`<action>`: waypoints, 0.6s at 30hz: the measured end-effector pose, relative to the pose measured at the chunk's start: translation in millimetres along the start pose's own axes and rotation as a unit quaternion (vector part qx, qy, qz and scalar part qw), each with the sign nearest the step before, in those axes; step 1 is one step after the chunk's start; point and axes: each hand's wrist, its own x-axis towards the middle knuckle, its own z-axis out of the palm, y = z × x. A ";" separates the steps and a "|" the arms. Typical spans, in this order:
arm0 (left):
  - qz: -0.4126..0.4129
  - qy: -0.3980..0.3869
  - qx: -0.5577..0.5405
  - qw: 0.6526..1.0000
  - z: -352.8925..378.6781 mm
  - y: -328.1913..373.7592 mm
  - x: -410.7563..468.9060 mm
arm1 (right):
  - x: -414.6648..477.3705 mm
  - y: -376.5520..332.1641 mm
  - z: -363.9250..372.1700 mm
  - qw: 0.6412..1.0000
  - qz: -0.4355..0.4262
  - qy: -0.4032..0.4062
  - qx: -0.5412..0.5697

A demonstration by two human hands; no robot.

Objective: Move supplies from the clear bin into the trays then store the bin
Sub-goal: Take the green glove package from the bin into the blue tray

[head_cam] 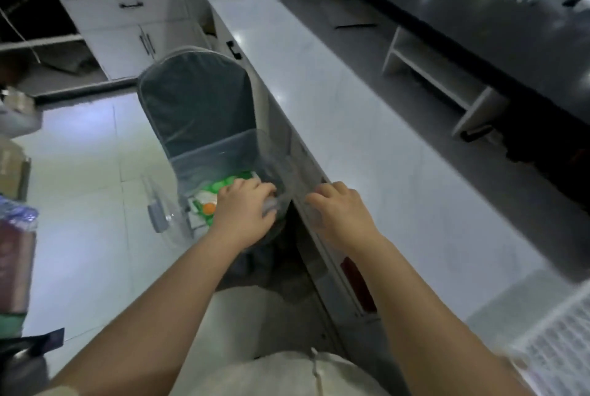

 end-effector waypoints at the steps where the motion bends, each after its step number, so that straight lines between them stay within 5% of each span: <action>1: -0.008 -0.001 -0.006 1.000 0.9 -18.1 6.4 | 19.5 -8.0 6.5 1.000 -0.008 -0.007 0.010; 11: -0.171 -0.054 -0.038 0.983 45.0 -144.5 63.2 | 182.9 -14.0 83.8 0.992 -0.052 -0.085 0.072; 18: -0.293 -0.141 -0.064 0.944 124.0 -180.8 77.1 | 268.3 -2.6 187.7 0.963 -0.075 -0.240 0.099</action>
